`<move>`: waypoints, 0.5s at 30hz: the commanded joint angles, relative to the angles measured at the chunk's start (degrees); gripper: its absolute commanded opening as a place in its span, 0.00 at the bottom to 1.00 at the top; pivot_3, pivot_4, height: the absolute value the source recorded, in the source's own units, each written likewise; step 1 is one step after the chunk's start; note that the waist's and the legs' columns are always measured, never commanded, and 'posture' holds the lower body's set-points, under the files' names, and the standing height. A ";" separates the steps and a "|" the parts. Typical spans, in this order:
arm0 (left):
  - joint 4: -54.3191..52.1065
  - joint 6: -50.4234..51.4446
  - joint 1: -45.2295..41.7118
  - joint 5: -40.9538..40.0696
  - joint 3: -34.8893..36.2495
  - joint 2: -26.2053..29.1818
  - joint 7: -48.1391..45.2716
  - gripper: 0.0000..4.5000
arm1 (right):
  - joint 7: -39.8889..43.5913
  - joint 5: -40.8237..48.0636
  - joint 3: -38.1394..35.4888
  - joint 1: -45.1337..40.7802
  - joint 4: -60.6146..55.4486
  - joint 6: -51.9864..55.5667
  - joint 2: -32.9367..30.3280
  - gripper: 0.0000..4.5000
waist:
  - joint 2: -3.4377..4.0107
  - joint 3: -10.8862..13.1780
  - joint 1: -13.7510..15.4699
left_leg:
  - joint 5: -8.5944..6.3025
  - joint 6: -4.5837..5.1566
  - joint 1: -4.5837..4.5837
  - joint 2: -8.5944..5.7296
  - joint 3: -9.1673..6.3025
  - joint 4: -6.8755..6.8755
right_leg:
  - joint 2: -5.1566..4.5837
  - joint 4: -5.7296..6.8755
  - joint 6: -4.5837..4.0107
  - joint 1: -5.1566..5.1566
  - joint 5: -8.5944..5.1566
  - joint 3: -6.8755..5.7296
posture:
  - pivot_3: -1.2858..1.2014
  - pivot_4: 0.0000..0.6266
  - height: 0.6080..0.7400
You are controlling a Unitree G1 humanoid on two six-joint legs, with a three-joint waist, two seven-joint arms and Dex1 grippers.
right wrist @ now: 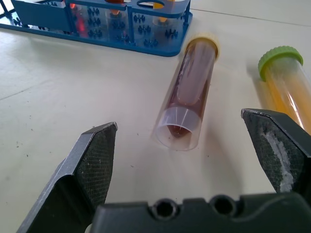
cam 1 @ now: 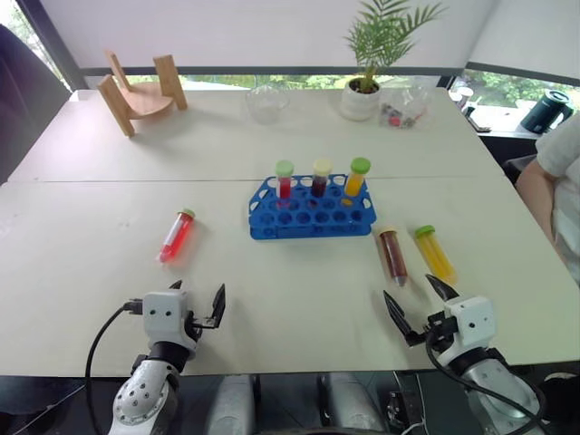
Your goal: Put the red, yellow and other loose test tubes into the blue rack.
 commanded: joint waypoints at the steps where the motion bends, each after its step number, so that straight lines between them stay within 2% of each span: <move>1: -1.80 -1.66 0.10 -0.19 0.53 0.26 -0.60 1.00 | -0.12 0.80 -0.36 0.43 -2.85 -0.21 -0.61 1.00 | 0.00 0.00 0.00 | 0.00 0.00 0.00 0.00 0.00 0.00 | 0.00 0.00 0.00 0.00 0.00 0.00 | 0.52 0.24 1.00; 15: -2.26 -0.84 -0.60 -2.50 0.34 0.44 -1.99 1.00 | -0.03 0.92 -0.55 0.84 -3.44 0.03 -0.90 1.00 | 0.00 0.00 -0.01 | 0.00 0.00 0.01 -0.01 0.00 0.00 | 0.02 0.00 0.00 0.02 0.00 -0.01 | 0.52 0.24 1.00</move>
